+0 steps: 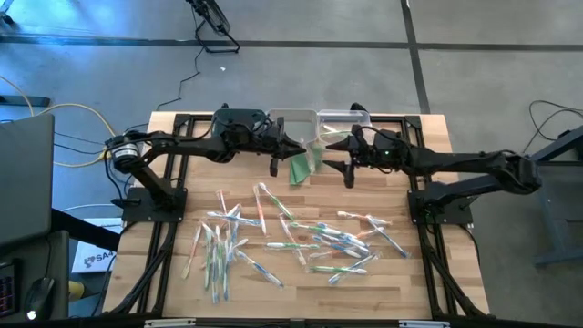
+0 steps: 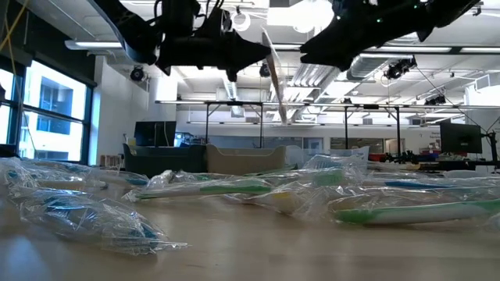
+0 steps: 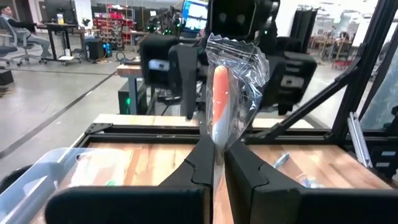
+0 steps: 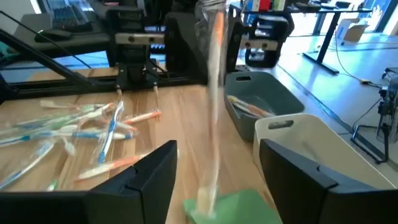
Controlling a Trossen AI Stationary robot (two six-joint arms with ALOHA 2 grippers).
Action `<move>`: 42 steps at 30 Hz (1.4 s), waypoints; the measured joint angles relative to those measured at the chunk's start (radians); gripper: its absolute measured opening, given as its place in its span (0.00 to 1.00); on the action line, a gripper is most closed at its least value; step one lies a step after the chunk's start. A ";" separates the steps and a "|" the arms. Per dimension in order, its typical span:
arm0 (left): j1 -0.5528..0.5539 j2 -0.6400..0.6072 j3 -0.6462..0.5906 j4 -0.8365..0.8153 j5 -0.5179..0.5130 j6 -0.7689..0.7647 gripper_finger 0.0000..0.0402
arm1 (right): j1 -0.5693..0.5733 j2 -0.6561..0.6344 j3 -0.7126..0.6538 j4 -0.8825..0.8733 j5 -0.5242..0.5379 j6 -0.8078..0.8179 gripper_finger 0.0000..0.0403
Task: Pick & Place Toothbrushes
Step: Put the orange toothbrush into the dark blue bin
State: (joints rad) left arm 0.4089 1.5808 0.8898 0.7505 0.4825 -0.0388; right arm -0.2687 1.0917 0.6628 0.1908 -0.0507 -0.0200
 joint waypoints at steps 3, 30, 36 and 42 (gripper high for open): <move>0.037 -0.029 0.000 -0.063 0.000 0.007 0.02 | 0.000 -0.041 0.000 -0.081 0.007 0.022 0.53; 0.305 -0.461 0.000 -0.791 -0.457 0.114 0.02 | -0.002 -0.053 0.000 -0.270 0.209 0.104 0.43; 0.305 -0.444 0.000 -0.898 -0.680 0.109 0.03 | -0.002 -0.053 0.000 -0.270 0.209 0.104 0.43; 0.305 -0.407 0.000 -0.992 -0.817 0.109 0.04 | -0.001 -0.053 0.000 -0.270 0.209 0.106 0.43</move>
State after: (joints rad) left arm 0.7136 1.1741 0.8898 -0.2413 -0.3345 0.0701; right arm -0.2699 1.0389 0.6632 -0.0788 0.1581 0.0856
